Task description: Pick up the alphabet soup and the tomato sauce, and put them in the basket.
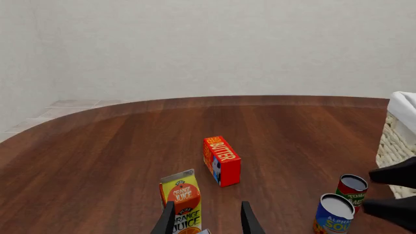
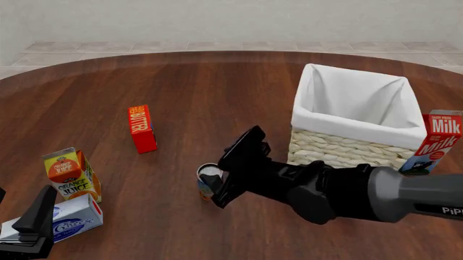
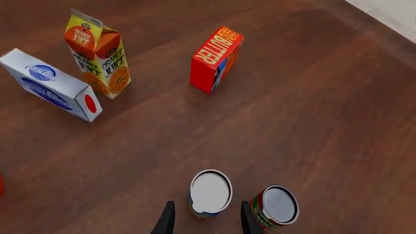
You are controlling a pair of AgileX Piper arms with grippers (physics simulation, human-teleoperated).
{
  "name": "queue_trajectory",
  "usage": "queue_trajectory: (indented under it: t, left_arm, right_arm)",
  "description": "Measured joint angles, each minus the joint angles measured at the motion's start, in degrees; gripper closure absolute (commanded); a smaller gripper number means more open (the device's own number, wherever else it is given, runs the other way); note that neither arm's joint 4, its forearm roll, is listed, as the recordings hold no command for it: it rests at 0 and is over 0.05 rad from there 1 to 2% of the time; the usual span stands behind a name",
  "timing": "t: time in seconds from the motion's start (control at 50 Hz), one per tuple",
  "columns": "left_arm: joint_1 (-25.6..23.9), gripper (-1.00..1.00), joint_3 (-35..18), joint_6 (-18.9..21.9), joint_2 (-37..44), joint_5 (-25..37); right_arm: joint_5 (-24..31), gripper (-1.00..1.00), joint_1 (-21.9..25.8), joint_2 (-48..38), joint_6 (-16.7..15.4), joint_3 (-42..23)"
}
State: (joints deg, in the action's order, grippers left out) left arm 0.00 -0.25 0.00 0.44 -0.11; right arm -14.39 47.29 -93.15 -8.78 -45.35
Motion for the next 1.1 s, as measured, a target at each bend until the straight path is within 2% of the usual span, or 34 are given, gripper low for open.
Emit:
queue_trajectory:
  t: [1.1]
  left_arm:
    - [0.0, -1.0, 0.0, 0.0, 0.0, 0.0]
  right_arm:
    - [-4.3, -1.0, -1.2, -9.1, 0.7, -0.3]
